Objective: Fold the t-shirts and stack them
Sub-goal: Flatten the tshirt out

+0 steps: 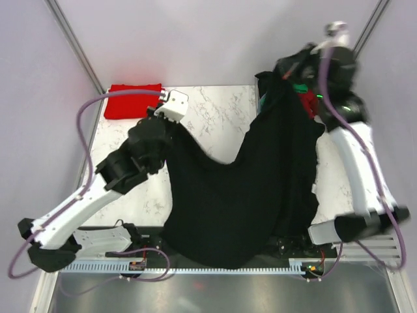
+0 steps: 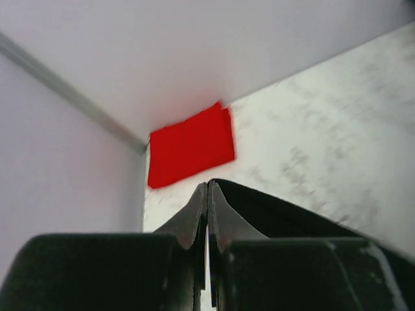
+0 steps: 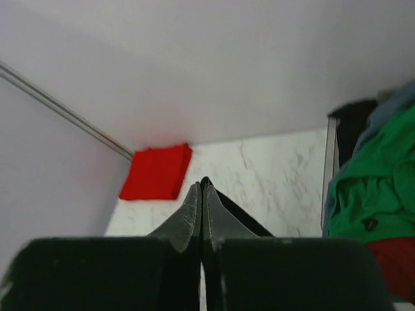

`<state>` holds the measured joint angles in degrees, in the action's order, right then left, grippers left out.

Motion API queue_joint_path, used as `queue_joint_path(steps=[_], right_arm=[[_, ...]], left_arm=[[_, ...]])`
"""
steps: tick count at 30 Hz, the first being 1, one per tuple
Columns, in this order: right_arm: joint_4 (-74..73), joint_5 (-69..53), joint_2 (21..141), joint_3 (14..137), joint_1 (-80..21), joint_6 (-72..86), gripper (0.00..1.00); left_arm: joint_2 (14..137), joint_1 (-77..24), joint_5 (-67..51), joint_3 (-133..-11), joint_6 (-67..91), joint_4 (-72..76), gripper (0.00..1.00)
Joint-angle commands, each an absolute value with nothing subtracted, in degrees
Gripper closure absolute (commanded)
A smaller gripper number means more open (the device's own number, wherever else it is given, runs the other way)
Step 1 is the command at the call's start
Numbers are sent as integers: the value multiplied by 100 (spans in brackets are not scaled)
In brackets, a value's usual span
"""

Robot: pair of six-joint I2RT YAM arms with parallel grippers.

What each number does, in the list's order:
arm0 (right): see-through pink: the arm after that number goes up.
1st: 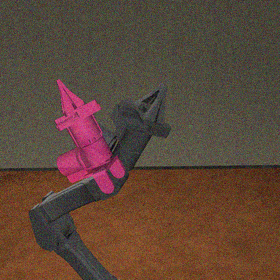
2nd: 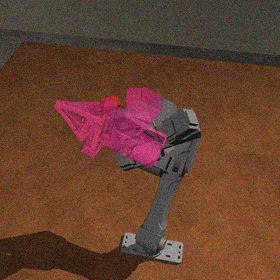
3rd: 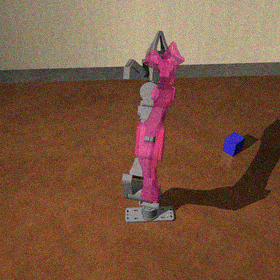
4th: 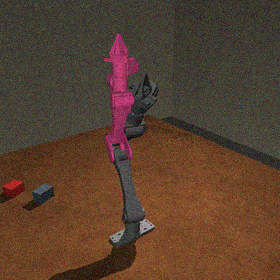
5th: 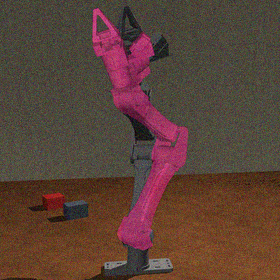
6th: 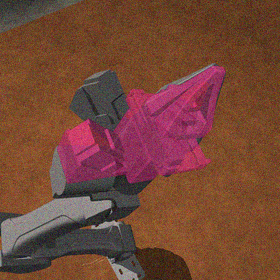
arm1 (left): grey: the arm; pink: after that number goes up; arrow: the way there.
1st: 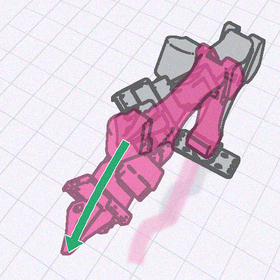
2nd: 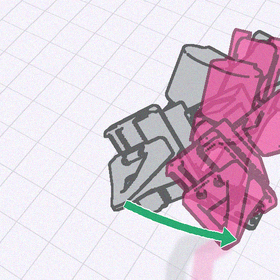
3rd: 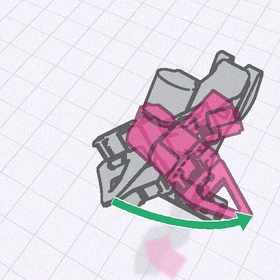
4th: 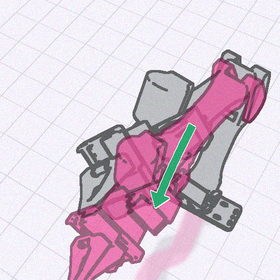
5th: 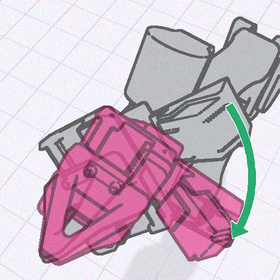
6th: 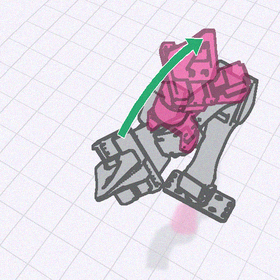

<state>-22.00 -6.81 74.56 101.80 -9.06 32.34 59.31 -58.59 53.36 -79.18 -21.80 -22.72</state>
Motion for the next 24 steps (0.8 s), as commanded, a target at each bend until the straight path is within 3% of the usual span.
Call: queue_joint_path(steps=[1,4,7,8,11,12,13,14,15,16,19,24], right_arm=[[-2478,17,8470,10291,-1599,2681,100],[-2566,665,9709,10756,-1687,2908,100],[-2925,1580,11377,12185,-1661,3040,100],[-3257,1660,12409,13400,-1626,3119,100],[-3603,1705,13891,15645,-1424,3566,100],[-3429,1644,14296,15671,-1319,3673,100],[-3149,1391,14282,15419,-1266,3752,89],[-2442,1197,14047,14607,-1222,3831,61],[-2165,1021,13914,14259,-1169,3823,29],[-2040,776,13843,14073,-1160,3762,2],[-2004,405,13589,13852,-1239,3376,2],[-1828,9,12710,13105,-1344,3226,2]], left_arm=[[6125,-4121,4217,-7770,-1373,-2162,98],[6652,-2364,2766,-7576,-636,-2005,98],[7775,-955,1902,-7996,-80,-1951,98],[8631,-706,1716,-8607,-53,-2029,98],[10068,-168,1389,-10450,412,-2906,98],[11038,-106,1136,-11033,622,-3631,98],[11483,-36,916,-11657,720,-4169,86],[11861,-26,662,-12812,782,-4575,75],[12318,-26,450,-13136,861,-4875,58],[12340,-26,257,-13227,931,-5052,30],[11920,-26,394,-12702,1063,-4888,1],[10875,-26,641,-11516,1212,-4782,0]])
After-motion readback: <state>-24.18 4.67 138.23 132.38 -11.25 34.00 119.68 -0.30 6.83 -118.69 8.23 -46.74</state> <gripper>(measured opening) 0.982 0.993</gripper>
